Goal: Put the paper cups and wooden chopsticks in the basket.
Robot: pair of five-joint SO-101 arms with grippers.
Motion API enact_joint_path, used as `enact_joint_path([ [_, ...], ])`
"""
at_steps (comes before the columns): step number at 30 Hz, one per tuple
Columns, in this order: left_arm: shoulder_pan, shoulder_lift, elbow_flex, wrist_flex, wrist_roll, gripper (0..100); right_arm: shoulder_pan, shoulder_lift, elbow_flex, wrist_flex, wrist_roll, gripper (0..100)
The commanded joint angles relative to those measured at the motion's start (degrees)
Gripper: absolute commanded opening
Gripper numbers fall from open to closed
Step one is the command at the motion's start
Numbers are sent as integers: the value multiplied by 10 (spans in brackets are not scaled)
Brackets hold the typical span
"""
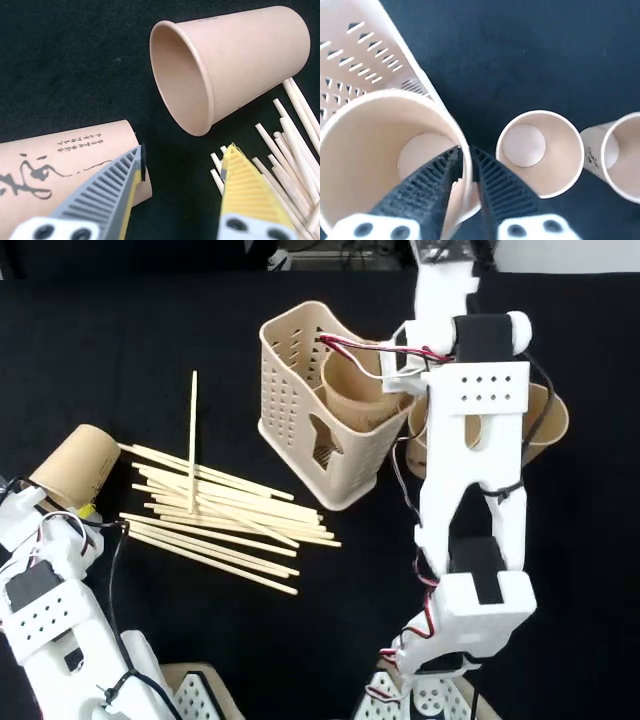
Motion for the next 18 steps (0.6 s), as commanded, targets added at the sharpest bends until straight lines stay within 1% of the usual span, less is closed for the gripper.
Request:
enact_joint_path([
  [1,4,-7,-1,-8,1,256,-18,-53,1,21,18,260],
  [4,2,-7,-1,-7,1,256,-34,-121,33,21,21,370],
  [6,0,-7,-7,-5,1,256,-36,-173,50,21,18,390],
  [8,-9,-8,-16,-4,1,259,-33,-225,59,21,18,378],
  [9,-27,-8,-27,-4,4,259,-33,-252,64,21,20,371],
  [11,-70,-8,-55,-10,50,261,-27,-305,79,21,21,354],
  [13,-89,-6,-77,-24,111,261,-22,-358,95,21,21,337],
  [15,-69,-2,-83,-51,149,261,-23,-405,107,21,22,322],
  [18,-16,-1,-74,-92,179,261,-23,-458,129,21,22,306],
])
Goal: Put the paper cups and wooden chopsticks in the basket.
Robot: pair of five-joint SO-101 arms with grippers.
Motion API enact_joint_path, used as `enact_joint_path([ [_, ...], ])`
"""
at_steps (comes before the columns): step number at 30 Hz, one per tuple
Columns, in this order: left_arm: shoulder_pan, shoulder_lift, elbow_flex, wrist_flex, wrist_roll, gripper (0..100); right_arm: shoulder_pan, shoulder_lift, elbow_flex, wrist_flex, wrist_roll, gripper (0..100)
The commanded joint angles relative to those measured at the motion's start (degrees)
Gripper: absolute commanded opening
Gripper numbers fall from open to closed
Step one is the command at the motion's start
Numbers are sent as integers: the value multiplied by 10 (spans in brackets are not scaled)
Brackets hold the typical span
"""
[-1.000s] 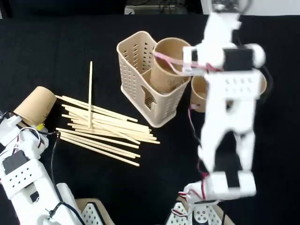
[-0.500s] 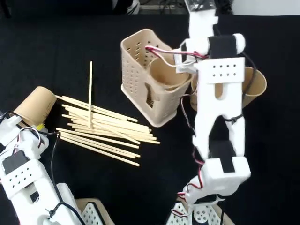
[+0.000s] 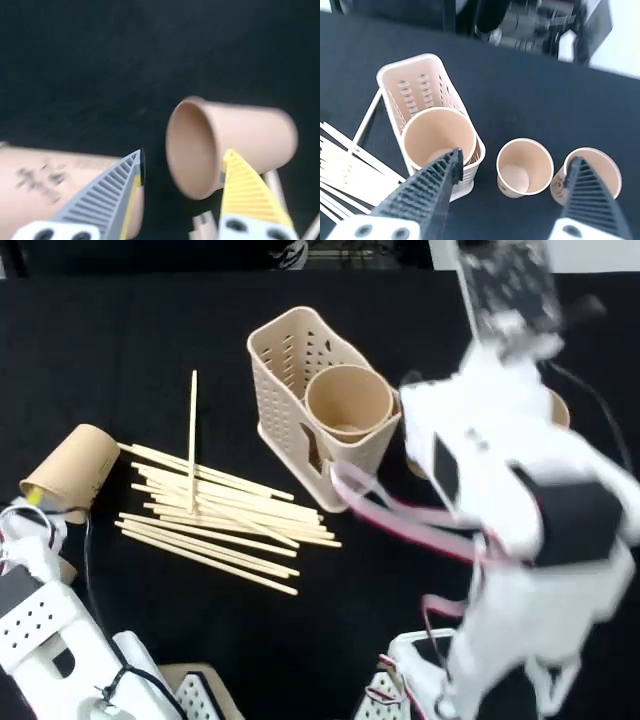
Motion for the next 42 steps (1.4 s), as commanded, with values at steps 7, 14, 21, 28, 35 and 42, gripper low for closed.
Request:
enact_joint_path([
  [7,84,-1,62,-223,102,261,5,-95,80,20,44,302],
  [14,54,-2,87,-202,101,283,5,-95,101,18,45,302],
  [21,104,10,106,-253,101,306,4,-96,101,18,41,302],
  [28,84,165,36,-262,103,307,4,-97,101,18,41,302],
  [35,73,297,-67,-230,87,167,4,-97,101,18,41,302],
  [42,88,297,-107,-174,10,27,4,-97,116,18,41,302],
])
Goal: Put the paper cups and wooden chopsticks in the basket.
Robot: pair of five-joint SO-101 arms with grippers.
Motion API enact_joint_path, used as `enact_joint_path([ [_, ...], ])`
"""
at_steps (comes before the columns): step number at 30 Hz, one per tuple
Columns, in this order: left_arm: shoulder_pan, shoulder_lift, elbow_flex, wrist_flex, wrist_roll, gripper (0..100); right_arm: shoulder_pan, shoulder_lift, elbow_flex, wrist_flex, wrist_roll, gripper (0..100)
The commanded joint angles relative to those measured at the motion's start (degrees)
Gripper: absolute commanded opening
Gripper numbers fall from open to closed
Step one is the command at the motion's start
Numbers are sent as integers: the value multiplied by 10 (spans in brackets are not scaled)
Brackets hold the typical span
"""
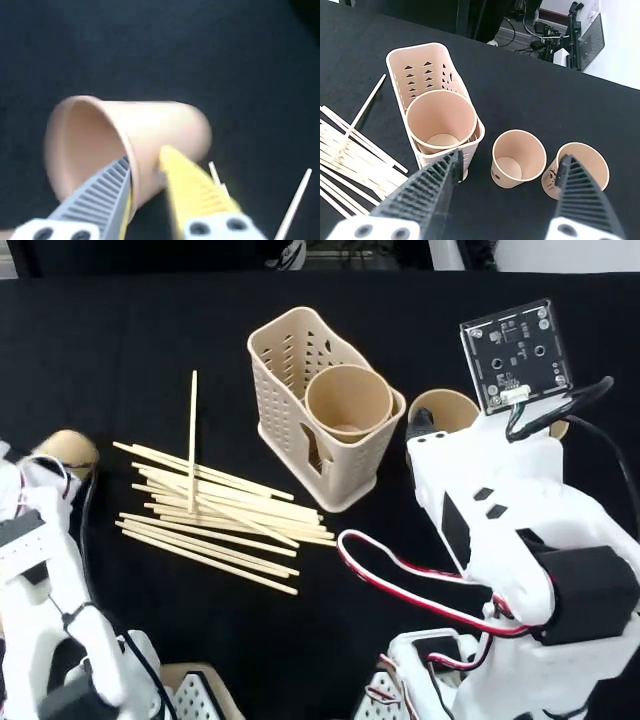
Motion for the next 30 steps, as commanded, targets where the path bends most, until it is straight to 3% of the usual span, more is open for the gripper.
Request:
enact_joint_path([
  [1,4,4,-20,23,-15,28,4,-7,24,16,-1,302],
  [6,5,-39,-68,93,-17,28,6,-6,59,14,3,302],
  [10,28,-125,-161,200,-76,28,20,-7,62,15,4,302],
  [15,82,-207,-296,331,-146,28,87,-7,65,15,4,302],
  [19,138,-213,-458,476,-171,27,199,-3,69,16,31,302],
  [23,283,-150,-668,622,-288,27,324,-3,127,16,97,280],
  [26,362,-31,-857,760,-321,27,387,-5,203,3,178,257],
  [30,386,98,-966,764,-353,27,452,-7,306,-55,242,243],
])
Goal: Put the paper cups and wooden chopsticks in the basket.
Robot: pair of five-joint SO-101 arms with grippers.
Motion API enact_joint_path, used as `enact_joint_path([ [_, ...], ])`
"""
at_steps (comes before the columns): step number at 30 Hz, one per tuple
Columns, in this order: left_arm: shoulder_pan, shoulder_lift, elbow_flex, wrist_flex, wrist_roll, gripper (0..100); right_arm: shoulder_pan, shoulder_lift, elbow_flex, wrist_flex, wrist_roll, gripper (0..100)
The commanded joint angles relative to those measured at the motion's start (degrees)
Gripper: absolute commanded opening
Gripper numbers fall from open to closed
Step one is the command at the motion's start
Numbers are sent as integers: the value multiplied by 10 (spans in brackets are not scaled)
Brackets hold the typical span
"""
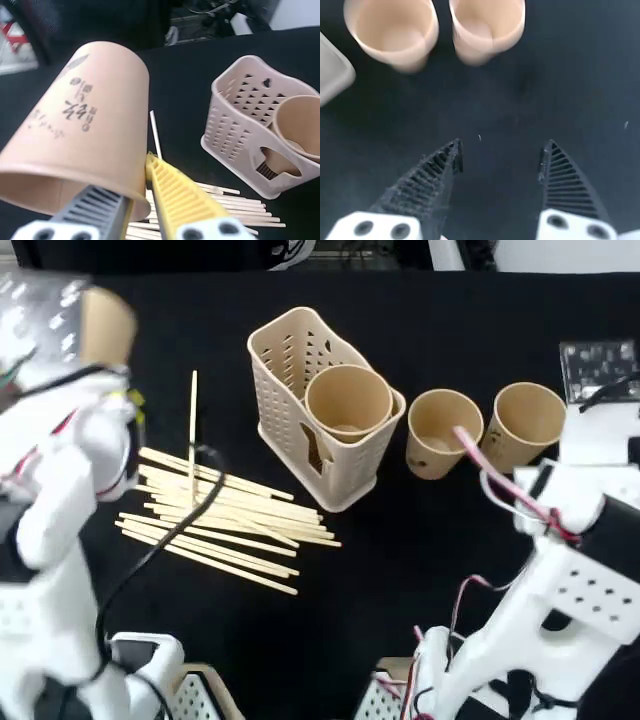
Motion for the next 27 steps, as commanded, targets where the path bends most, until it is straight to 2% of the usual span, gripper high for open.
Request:
enact_joint_path([
  [1,35,94,-115,19,-42,27,62,-6,73,-50,50,244],
  [4,118,107,-111,18,-141,27,86,-6,139,-92,69,244],
  [10,211,53,-108,18,-238,27,91,-7,203,-146,71,244],
  [15,288,34,5,19,-325,27,94,-15,205,-142,68,244],
  [19,302,8,82,19,-399,28,116,-56,206,-142,69,245],
  [23,316,-4,86,18,-447,28,129,-111,213,-141,70,247],
  [27,325,39,96,18,-499,28,130,-176,246,-142,71,247],
])
